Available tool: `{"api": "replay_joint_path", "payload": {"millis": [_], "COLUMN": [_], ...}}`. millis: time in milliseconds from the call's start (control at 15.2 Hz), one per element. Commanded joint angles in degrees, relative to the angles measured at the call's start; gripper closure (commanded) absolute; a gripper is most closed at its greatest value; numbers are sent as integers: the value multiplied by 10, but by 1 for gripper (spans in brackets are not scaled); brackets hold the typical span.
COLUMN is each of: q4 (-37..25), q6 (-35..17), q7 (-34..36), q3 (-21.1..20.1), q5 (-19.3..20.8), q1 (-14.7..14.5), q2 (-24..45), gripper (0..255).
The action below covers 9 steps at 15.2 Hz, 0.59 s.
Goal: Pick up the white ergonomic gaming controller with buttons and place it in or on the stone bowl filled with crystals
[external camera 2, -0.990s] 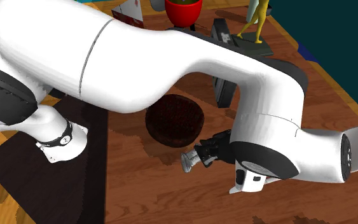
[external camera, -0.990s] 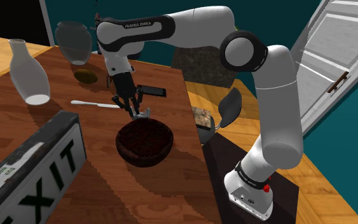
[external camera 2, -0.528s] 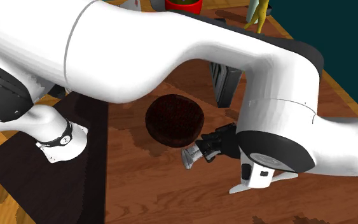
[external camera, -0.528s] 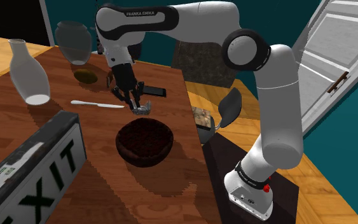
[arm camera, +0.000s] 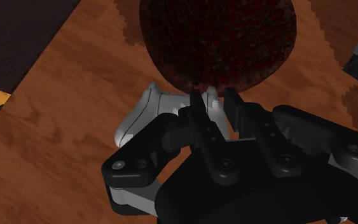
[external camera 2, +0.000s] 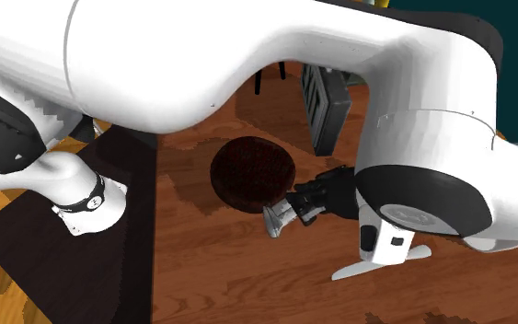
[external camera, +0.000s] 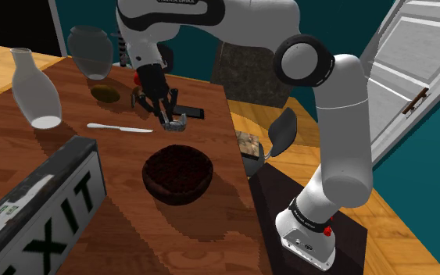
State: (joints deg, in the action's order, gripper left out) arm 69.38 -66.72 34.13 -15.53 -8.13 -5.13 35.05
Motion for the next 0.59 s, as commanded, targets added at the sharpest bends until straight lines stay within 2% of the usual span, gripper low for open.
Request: {"api": "replay_joint_path", "payload": {"millis": [0, 528], "q4": [-11, -82], "q6": [13, 77], "q7": [4, 21], "q3": [-1, -4], "q5": [-2, -7], "q1": [0, -4], "q2": [-3, 4], "gripper": [255, 255]}}
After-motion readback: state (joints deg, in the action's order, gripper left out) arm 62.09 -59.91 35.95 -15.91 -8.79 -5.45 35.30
